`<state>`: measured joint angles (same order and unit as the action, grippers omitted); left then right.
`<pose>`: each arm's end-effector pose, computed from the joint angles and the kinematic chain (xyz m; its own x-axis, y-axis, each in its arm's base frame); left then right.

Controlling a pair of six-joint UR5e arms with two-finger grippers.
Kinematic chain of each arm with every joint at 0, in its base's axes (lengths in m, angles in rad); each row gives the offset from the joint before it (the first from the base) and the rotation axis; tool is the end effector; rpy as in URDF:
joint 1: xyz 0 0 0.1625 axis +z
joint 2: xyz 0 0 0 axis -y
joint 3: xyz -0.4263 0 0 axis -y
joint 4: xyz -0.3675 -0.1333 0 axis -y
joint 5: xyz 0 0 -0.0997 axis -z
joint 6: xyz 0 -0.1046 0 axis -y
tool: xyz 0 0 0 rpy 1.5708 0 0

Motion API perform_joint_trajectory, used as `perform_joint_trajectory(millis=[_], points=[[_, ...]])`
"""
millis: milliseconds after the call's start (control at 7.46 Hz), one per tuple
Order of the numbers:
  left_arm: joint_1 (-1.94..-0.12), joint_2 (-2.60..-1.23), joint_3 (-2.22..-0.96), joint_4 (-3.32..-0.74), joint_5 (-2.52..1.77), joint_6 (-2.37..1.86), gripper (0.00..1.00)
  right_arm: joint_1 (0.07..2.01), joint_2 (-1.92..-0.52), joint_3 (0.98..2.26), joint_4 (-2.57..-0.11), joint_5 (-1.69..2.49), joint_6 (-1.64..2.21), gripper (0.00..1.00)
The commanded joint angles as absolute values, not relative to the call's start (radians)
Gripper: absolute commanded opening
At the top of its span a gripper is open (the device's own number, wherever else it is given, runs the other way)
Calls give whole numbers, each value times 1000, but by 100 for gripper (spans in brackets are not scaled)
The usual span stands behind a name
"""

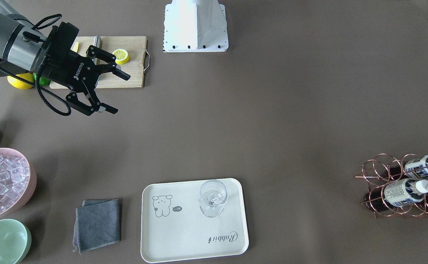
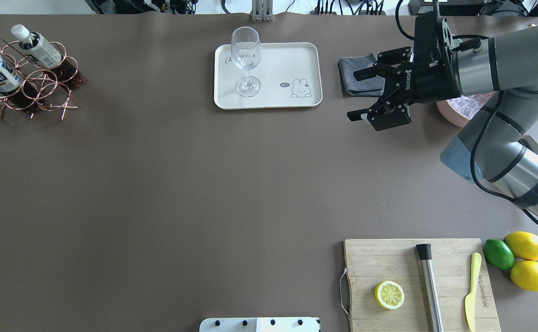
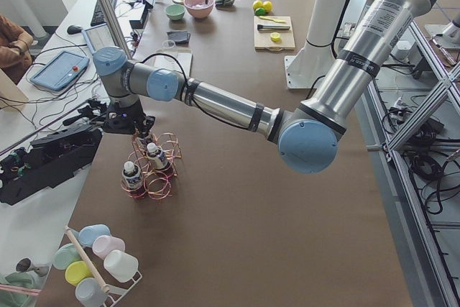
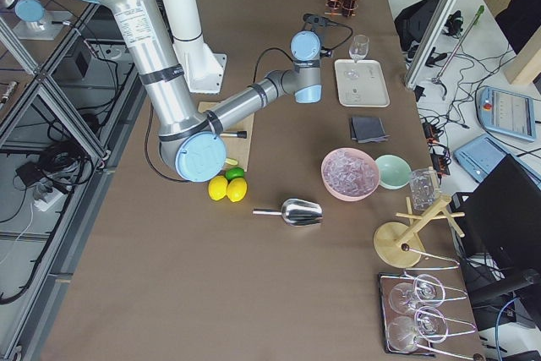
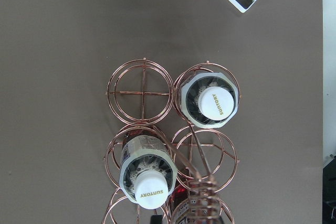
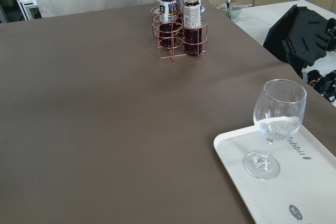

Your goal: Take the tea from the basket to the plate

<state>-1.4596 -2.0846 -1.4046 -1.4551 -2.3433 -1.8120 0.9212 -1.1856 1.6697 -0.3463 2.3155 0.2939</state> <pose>0.0143 -0.6718 0.4586 -0.0609 -0.9963 -0.0609 0.6997 0.0009 -0.7145 -0.2817 -0.4741 0.2772 0.1477 -0.9690 0.1978 -0.1315 0.1790 0.9750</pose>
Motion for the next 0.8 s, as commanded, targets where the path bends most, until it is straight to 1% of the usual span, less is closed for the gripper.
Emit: perform_joint_trajectory(millis=[0, 134, 268, 536, 670], points=[[-1454, -2112, -1414, -1378, -2345, -1838, 0, 922, -1196, 1655, -330, 2315, 290, 100], [-1468, -2134, -1430, -1306, -2350, -1829, 0, 922, -1198, 1654, -330, 2313, 290, 100], [-1509, -2141, -1536, -1172, -2350, -1825, 0, 922, -1203, 1654, -330, 2313, 290, 100], [-1511, -2134, -1861, -862, -2352, -1835, 0, 922, -1201, 1655, -328, 2301, 305, 100], [-1502, -2135, -1982, -777, -2383, -1854, 0, 922, -1204, 1654, -315, 2301, 317, 100]])
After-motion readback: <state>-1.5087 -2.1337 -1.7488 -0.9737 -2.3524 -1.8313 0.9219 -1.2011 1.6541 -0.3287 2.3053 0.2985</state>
